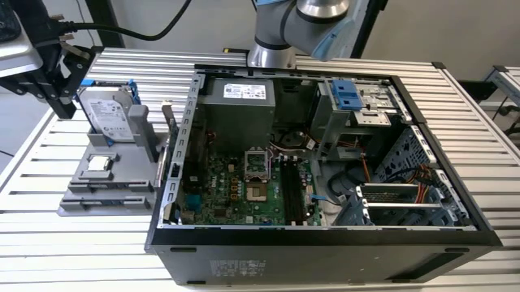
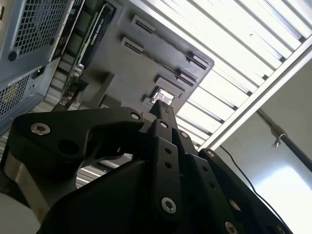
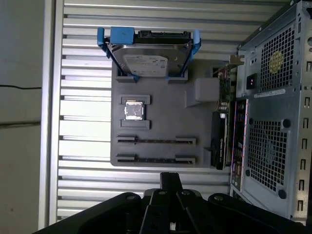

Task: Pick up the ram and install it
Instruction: 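Pick up the ram and move it above insertion slot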

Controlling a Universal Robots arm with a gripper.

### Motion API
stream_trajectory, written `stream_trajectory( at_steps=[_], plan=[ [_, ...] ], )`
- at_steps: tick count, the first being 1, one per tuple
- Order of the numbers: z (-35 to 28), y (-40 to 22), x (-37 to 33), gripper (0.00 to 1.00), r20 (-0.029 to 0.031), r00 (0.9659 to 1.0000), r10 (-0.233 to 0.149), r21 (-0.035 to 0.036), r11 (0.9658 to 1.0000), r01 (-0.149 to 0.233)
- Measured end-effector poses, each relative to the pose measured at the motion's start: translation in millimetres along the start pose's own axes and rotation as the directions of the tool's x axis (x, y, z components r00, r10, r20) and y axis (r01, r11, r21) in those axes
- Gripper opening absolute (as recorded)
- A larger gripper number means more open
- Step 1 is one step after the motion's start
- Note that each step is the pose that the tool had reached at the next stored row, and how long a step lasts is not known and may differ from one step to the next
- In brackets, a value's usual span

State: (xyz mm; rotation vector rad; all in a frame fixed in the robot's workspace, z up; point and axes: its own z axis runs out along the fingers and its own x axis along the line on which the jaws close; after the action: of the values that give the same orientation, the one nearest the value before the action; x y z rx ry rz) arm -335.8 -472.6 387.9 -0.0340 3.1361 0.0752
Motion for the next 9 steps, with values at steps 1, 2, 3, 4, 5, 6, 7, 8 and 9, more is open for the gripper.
stream_trajectory(
  at_steps=[1, 2, 3, 4, 5, 6, 7, 8, 9],
  plan=[
    [0.0, 0.0, 0.0, 0.0, 0.0, 1.0, 0.0, 0.0, 1.0, 0.0],
    [0.0, 0.0, 0.0, 0.0, 0.0, 1.0, 0.0, 0.0, 1.0, 0.0],
    [0.0, -0.1, 0.0, 0.0, 0.0, 1.0, 0.0, -0.0001, 1.0, 0.0],
    [0.0, -0.1, 0.0, 0.0, 0.0, 1.0, 0.0, 0.0, 1.0, 0.0],
    [0.0, -0.1, 0.0, 0.0, 0.0, 1.0, 0.0, 0.0001, 1.0, 0.0],
    [0.0, -0.1, 0.0, 0.0, 0.0, 1.0, 0.0, 0.0004, 1.0, 0.0],
    [0.0, 0.0, 0.0, 0.0, -0.0001, 1.0, 0.0, 0.0006, 1.0, 0.0],
    [0.0, 0.0, 0.0, 0.0, -0.0001, 1.0, 0.0, 0.0007, 1.0, 0.0],
    [0.0, -0.1, 0.0, 0.0, -0.0001, 1.0, 0.0, 0.0008, 1.0, 0.0]
  ],
)
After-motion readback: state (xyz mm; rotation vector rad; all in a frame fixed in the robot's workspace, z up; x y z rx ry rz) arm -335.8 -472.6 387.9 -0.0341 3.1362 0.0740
